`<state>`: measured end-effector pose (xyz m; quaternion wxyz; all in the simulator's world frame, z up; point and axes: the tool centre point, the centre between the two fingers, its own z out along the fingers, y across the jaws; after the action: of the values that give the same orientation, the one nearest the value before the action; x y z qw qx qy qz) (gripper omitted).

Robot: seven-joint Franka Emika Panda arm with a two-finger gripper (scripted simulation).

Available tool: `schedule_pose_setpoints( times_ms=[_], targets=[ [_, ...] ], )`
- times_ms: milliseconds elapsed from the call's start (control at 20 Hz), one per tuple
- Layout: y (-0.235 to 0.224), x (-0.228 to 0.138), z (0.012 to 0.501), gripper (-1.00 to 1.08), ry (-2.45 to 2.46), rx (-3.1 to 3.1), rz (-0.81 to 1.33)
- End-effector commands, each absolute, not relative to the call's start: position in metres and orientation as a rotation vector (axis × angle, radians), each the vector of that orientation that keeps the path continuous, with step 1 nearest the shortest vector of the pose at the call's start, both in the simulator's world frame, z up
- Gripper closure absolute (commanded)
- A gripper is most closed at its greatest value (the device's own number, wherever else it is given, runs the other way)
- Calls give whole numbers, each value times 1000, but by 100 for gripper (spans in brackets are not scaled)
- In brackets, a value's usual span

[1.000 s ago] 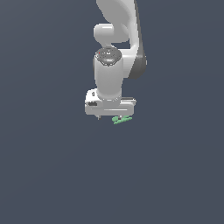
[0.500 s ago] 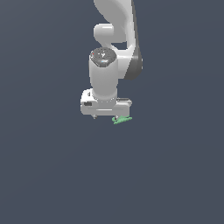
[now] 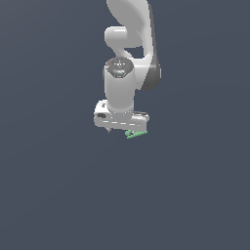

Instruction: Pick up the object and move it to a goal position.

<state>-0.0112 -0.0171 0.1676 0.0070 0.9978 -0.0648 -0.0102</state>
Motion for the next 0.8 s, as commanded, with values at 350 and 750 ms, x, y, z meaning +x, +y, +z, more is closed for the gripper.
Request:
schedule_pose_setpoints(
  times_ms=[350, 750],
  targets=[
    [3, -26, 145, -92, -516, 3092, -27],
    [20, -41, 125, -92, -815, 3033, -23]
  ],
)
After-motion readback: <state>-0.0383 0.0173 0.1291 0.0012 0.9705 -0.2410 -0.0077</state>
